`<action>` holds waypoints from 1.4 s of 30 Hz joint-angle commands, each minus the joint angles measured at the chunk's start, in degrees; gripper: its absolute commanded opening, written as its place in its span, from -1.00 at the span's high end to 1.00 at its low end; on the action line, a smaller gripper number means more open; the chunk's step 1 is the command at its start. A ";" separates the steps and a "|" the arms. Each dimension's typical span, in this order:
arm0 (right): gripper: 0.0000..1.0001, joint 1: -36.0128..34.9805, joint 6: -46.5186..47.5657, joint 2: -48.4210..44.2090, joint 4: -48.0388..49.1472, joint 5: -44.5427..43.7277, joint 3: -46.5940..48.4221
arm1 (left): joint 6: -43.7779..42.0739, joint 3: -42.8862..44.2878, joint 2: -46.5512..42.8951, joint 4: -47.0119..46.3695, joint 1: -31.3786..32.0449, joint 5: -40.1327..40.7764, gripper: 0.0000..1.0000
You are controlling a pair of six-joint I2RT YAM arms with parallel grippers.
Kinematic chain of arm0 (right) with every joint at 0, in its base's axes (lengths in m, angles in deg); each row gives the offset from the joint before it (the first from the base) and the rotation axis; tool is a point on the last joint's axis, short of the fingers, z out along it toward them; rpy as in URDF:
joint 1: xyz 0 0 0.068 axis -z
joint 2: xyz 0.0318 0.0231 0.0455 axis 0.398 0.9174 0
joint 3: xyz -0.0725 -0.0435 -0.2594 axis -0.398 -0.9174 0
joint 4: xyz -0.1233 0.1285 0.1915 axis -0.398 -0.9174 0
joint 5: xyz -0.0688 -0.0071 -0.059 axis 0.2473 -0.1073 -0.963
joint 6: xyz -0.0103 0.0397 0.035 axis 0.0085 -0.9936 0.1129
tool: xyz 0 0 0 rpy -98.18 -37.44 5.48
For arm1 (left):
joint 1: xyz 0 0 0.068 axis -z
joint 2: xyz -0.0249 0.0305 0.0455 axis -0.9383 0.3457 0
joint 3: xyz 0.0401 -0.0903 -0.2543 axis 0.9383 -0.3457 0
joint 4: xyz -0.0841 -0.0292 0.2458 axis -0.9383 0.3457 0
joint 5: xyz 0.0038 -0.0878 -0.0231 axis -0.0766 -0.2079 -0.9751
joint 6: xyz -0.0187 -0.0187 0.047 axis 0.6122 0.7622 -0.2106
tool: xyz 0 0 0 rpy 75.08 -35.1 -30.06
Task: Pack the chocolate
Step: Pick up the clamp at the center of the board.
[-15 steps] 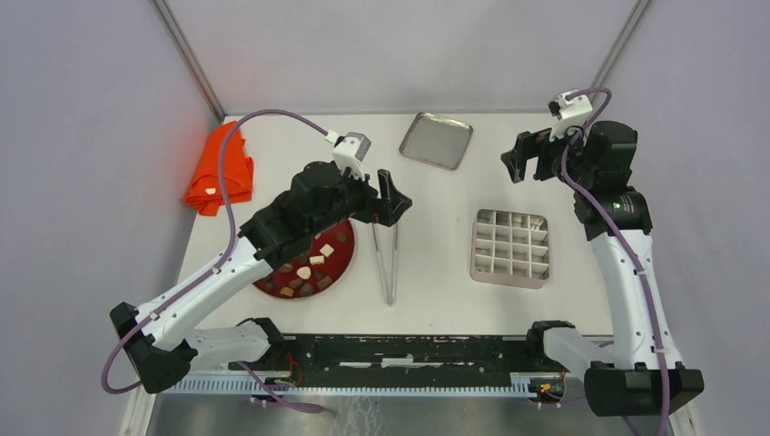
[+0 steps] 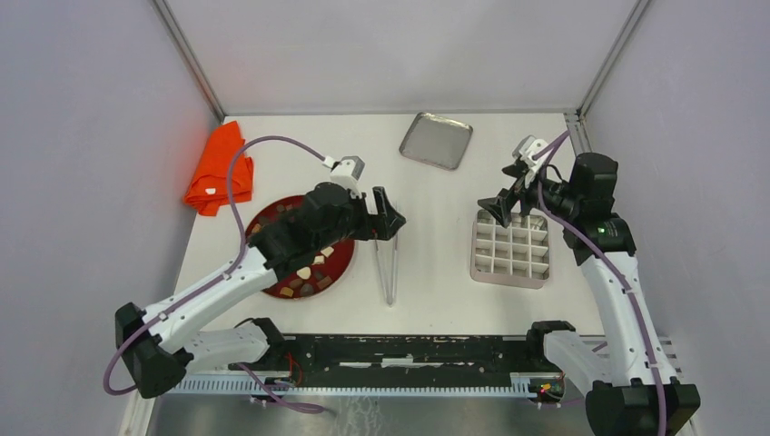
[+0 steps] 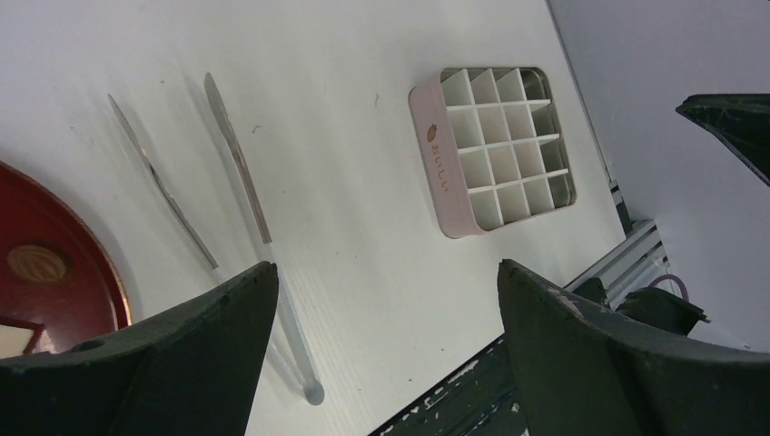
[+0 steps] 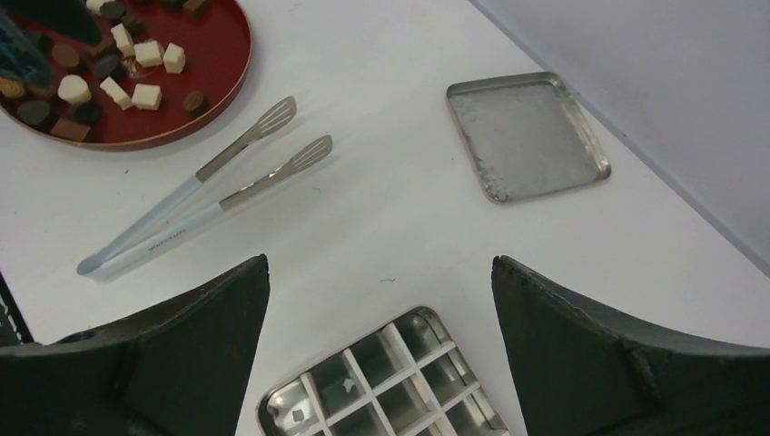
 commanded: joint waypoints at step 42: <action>-0.96 1.36 4.40 3.40 5.00 5.86 -10.52 | -0.32 19.05 51.77 7.81 4.46 18.62 0.75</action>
